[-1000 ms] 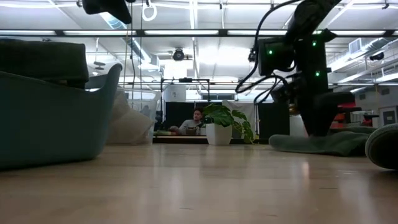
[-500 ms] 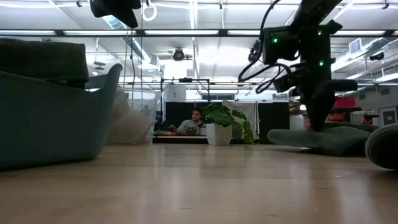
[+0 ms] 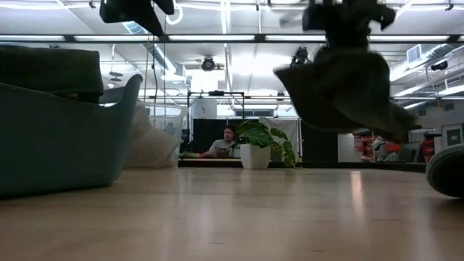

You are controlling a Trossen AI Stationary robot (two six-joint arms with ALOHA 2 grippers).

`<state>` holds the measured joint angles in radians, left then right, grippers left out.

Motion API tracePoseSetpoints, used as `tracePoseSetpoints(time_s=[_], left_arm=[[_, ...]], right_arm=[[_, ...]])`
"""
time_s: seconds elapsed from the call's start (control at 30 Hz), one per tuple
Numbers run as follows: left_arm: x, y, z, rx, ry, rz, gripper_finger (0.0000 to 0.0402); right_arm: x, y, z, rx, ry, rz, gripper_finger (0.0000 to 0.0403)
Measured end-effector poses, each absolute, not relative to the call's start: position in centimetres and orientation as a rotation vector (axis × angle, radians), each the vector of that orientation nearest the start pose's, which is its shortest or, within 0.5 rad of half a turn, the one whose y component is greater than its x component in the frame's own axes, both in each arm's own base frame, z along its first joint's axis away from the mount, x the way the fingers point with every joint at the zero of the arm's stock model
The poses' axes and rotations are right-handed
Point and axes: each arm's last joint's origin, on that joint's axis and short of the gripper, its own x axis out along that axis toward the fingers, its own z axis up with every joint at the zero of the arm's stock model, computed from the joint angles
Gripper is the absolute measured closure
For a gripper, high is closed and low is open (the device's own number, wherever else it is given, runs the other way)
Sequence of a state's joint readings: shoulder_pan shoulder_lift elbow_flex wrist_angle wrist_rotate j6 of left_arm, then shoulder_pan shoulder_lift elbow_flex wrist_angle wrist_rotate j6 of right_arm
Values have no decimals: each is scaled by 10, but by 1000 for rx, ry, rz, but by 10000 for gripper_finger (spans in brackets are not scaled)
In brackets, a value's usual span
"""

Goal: Pick & Place hat
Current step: Put the top gray cap into the blue bin

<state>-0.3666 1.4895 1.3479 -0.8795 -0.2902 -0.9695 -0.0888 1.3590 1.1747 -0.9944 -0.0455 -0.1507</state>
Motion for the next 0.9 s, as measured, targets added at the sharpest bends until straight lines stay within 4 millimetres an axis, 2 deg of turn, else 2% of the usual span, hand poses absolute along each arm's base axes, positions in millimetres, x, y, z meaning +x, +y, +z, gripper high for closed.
tracePoseSetpoints(time_s=[0.13, 0.23, 0.33, 0.43, 0.57, 0.7, 0.9], left_arm=[[287, -85, 310, -782, 838, 539, 209], [292, -71, 311, -906, 785, 623, 209], [301, -60, 315, -971, 708, 621, 209], [312, -54, 323, -1020, 611, 542, 209], [321, -49, 332, -1041, 523, 452, 209], [322, -44, 332, -1045, 513, 461, 209], [323, -39, 332, -1046, 508, 475, 209]], right_arm=[[265, 1, 300, -328, 1021, 206, 402], [275, 17, 306, -552, 898, 204, 402], [281, 32, 309, -732, 818, 175, 403], [284, 42, 309, -853, 805, 158, 403], [284, 48, 299, -910, 880, 175, 403], [287, 51, 290, -895, 928, 173, 403], [296, 52, 288, -906, 883, 142, 403]])
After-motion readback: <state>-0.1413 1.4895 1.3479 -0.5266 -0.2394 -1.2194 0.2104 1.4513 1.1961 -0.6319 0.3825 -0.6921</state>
